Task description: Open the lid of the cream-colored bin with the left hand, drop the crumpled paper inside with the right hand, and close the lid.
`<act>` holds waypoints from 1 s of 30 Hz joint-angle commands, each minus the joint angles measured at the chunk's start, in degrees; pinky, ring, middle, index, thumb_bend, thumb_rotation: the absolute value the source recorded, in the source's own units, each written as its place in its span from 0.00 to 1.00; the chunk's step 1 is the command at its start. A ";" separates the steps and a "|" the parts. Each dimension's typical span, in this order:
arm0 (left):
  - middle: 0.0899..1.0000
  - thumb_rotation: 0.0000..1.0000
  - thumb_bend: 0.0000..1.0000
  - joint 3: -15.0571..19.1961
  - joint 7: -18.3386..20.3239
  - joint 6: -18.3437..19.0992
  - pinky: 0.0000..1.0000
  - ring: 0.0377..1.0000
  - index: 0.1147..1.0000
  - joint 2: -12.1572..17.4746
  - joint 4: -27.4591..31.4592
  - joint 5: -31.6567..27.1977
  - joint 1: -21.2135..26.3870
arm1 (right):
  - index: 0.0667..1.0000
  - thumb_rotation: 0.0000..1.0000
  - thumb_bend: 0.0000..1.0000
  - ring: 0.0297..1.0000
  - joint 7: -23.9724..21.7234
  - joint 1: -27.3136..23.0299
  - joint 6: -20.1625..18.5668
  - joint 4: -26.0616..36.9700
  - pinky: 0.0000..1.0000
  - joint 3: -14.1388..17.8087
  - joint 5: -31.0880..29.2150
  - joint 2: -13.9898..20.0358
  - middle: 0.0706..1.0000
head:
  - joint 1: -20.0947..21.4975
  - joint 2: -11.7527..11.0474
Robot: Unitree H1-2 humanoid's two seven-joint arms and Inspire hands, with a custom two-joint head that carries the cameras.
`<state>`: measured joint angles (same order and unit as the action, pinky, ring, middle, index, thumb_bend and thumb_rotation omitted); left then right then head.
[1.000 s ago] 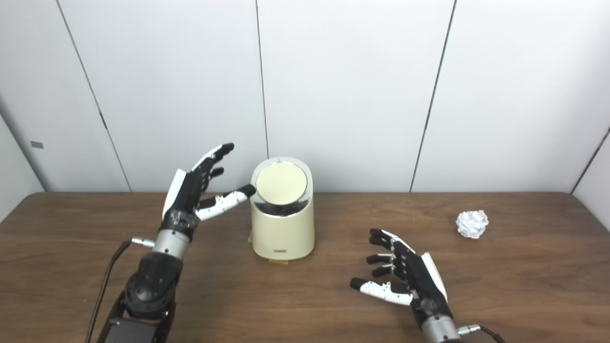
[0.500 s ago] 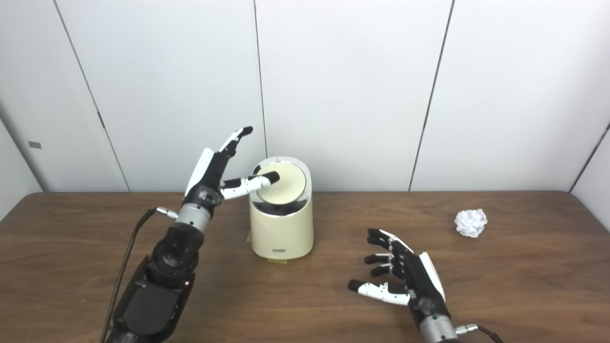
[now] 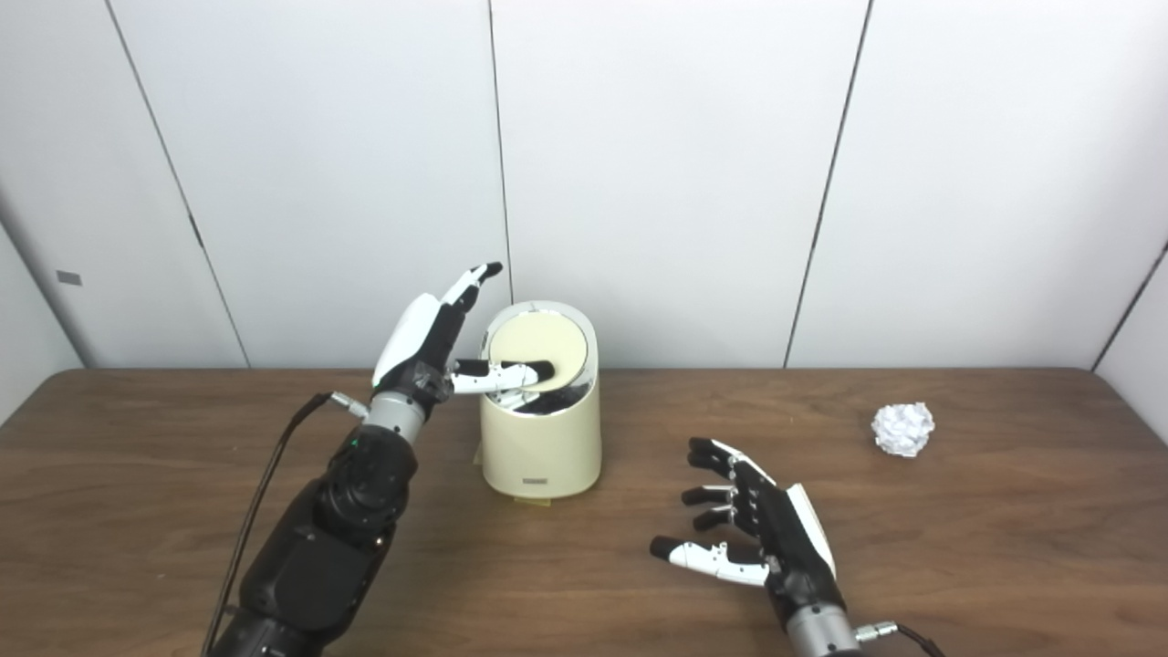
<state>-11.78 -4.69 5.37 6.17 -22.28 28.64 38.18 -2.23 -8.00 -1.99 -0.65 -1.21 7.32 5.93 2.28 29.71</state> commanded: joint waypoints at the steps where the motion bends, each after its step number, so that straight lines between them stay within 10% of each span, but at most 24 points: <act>1: 1.00 0.24 0.90 -0.54 -2.03 -1.13 1.00 1.00 1.00 0.62 0.17 1.86 3.10 | 0.80 0.14 0.82 0.64 0.44 -2.15 0.98 2.24 0.53 -0.04 -0.01 -0.22 0.80 | 0.09 0.12; 17: 1.00 0.01 0.83 -7.20 3.08 10.53 1.00 1.00 1.00 4.92 8.94 14.94 3.92 | 0.80 0.14 0.81 0.64 0.34 -2.30 0.65 3.04 0.55 -0.10 0.16 -0.73 0.79 | 0.10 0.96; 30: 1.00 0.00 0.80 -11.69 13.93 16.71 1.00 1.00 1.00 7.24 10.62 19.49 4.80 | 0.80 0.15 0.81 0.64 0.28 -2.54 1.99 2.21 0.53 -0.10 -0.09 -0.73 0.81 | 0.38 1.23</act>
<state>-22.84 7.56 21.40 11.89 -11.64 46.77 41.26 -2.26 -8.26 -2.27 -0.08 -1.43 7.61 5.00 2.55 30.94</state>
